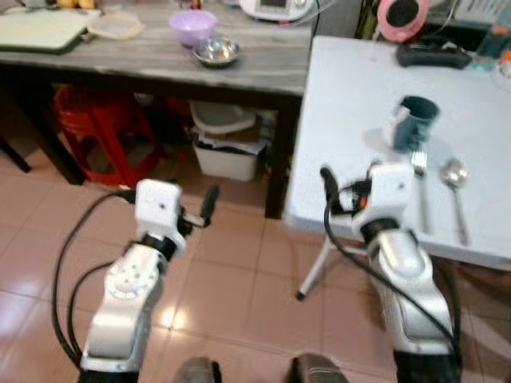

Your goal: Setting the table

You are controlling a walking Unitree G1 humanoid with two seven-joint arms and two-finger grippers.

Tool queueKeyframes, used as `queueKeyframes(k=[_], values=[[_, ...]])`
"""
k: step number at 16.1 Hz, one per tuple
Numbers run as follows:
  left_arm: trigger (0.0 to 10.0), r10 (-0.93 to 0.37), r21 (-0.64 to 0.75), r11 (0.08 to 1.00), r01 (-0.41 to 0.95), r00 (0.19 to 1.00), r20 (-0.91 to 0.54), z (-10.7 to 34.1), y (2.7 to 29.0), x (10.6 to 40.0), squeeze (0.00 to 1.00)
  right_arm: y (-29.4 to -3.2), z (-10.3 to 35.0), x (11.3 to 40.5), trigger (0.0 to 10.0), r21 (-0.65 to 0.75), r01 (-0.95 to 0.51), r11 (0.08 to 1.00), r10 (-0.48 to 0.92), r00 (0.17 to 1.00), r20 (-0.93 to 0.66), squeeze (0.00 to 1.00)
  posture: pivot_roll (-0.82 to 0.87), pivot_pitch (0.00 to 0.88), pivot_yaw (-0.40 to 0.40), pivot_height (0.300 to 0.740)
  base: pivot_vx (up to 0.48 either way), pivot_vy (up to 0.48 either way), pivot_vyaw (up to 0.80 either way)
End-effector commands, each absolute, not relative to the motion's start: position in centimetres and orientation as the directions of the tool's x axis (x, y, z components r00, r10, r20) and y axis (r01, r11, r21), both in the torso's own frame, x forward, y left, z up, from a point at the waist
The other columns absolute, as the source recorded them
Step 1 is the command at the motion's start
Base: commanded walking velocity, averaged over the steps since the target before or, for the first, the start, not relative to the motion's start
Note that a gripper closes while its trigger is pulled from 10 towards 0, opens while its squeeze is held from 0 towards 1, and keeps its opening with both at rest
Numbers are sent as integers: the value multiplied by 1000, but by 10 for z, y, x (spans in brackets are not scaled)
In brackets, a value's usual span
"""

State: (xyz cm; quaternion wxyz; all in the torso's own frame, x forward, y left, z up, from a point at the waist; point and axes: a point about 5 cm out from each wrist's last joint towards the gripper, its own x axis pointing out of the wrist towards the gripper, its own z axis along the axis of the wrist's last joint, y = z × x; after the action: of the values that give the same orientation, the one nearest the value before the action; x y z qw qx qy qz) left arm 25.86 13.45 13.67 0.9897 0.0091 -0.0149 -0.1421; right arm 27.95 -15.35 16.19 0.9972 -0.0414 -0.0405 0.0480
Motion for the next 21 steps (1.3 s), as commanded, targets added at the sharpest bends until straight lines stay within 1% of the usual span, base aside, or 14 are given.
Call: queueKeyframes(k=[1,2,6,7,10,13,15,17,20,21], values=[[10000,-306,27,952,305,951,37,139,129,258,0,-160,158,279,10000,-84,-69,994,74,996,58,0,-1,87,55,740,0,-431,0],[10000,-304,28,952,304,952,37,139,129,258,0,-160,159,280,10000,-81,-69,994,74,995,61,0,0,88,53,740,0,-424,0],[10000,-308,36,951,307,951,33,137,129,255,0,-158,161,281,10000,-75,-73,995,78,995,67,0,2,92,50,740,368,-303,0],[10000,-309,37,951,308,951,31,137,129,255,0,-158,160,282,10000,-75,-70,995,75,995,64,0,1,92,51,740,450,0,0],[10000,-299,47,953,298,954,24,135,130,256,0,-160,161,283,10000,-75,-63,995,67,996,64,0,0,92,53,740,404,0,-621],[10000,-290,47,956,289,957,22,135,131,256,0,-158,162,284,10000,-73,-70,995,75,994,76,0,1,93,53,740,439,0,0],[10000,-274,38,961,273,961,26,135,132,257,0,-156,163,285,10000,-86,-90,992,97,992,75,0,3,95,52,740,0,0,0],[10000,-241,55,969,239,970,23,135,137,258,0,-154,165,286,10000,-118,-114,986,124,989,86,0,6,99,50,740,0,0,706],[10000,-225,68,973,223,974,28,136,138,258,0,-153,166,289,10000,-108,-119,987,129,988,86,0,9,101,50,740,0,0,788],[10000,-212,73,975,210,977,30,137,140,259,0,-148,166,293,10000,-112,-160,981,169,983,75,0,11,107,53,740,0,0,456]])
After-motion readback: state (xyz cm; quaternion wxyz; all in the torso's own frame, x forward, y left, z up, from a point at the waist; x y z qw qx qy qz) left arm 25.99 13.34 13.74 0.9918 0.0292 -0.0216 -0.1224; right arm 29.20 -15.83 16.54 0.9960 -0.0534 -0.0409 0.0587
